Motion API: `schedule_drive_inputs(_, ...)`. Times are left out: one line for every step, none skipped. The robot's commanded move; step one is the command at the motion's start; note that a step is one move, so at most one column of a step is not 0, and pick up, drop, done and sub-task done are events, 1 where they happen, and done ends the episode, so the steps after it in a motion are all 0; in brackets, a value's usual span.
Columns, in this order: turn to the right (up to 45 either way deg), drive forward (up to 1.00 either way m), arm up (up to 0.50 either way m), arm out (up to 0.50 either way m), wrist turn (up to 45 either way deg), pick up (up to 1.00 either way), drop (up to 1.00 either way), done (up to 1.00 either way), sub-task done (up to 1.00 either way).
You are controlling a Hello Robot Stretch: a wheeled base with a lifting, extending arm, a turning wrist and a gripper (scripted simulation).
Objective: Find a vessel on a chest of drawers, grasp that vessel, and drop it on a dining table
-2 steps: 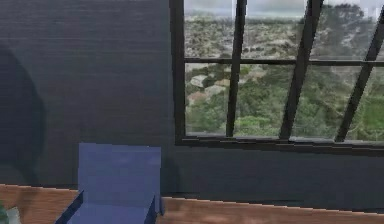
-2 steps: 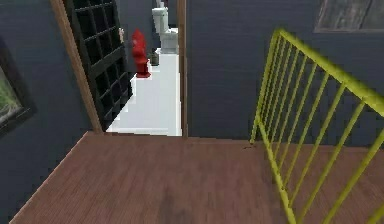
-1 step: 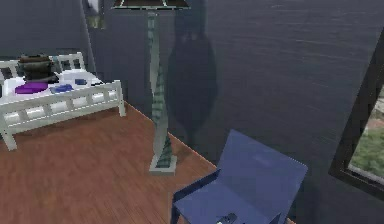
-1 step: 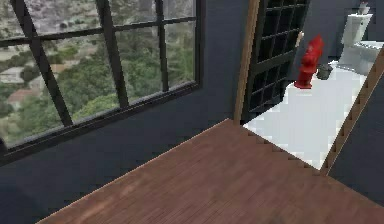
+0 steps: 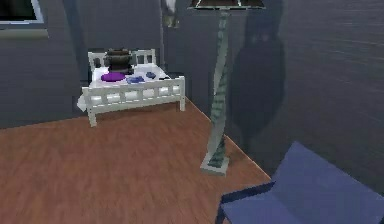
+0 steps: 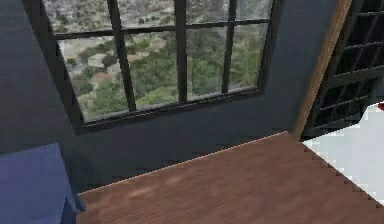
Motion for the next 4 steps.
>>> schedule_drive_inputs(-3.0,0.0,0.0,0.0,0.0,0.0,0.0,0.0,0.0)
schedule_drive_inputs(0.0,0.45,0.0,0.0,0.0,0.0,0.0,0.0,0.0)
schedule_drive_inputs(-45.0,0.0,0.0,0.0,0.0,0.0,0.0,0.0,0.0)
schedule_drive_inputs(-45.0,0.0,0.0,0.0,0.0,0.0,0.0,0.0,0.0)
